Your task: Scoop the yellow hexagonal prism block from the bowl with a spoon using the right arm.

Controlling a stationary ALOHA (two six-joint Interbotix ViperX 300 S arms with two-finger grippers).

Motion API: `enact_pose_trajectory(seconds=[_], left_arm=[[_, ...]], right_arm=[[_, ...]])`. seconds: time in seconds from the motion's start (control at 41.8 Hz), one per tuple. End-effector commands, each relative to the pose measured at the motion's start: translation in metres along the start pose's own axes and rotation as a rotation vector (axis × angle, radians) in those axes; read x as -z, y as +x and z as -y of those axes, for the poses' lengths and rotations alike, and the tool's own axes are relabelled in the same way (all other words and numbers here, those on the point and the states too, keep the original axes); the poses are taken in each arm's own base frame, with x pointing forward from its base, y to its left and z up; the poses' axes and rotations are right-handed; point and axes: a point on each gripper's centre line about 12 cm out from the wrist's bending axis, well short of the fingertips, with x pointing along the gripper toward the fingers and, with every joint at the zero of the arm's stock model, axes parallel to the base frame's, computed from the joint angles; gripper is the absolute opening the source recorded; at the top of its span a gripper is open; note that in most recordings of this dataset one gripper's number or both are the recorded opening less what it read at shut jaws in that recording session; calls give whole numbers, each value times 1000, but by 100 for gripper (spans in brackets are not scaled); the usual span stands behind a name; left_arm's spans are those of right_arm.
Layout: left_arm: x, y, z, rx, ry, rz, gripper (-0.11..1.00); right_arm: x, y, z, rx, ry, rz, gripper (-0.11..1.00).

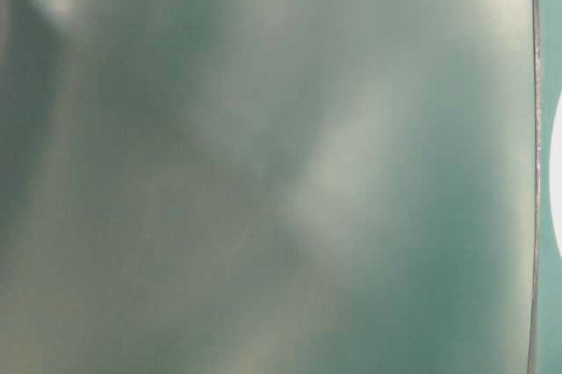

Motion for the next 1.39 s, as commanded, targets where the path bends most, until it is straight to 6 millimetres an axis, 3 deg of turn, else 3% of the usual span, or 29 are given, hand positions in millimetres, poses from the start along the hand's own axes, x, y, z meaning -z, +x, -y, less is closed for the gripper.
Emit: enact_pose_trajectory(seconds=[0.0, 0.12, 0.263, 0.718, 1.101, 1.364], left_arm=[[-3, 2, 0, -2, 0, 8, 0], [-4, 2, 0, -2, 0, 11, 0], [-4, 2, -1, -3, 0, 11, 0], [-4, 2, 0, -2, 0, 11, 0], [-4, 2, -1, -3, 0, 11, 0], [-3, 2, 0, -2, 0, 9, 0]], right_arm=[[-4, 1, -2, -5, 2, 22, 36], [-5, 0, -1, -5, 0, 24, 23], [-10, -1, -2, -10, 6, 47, 23], [-68, -5, 8, 37, 50, 115, 23], [-133, 4, 38, 124, 73, -84, 23], [-167, 11, 62, 166, 89, -245, 23]])
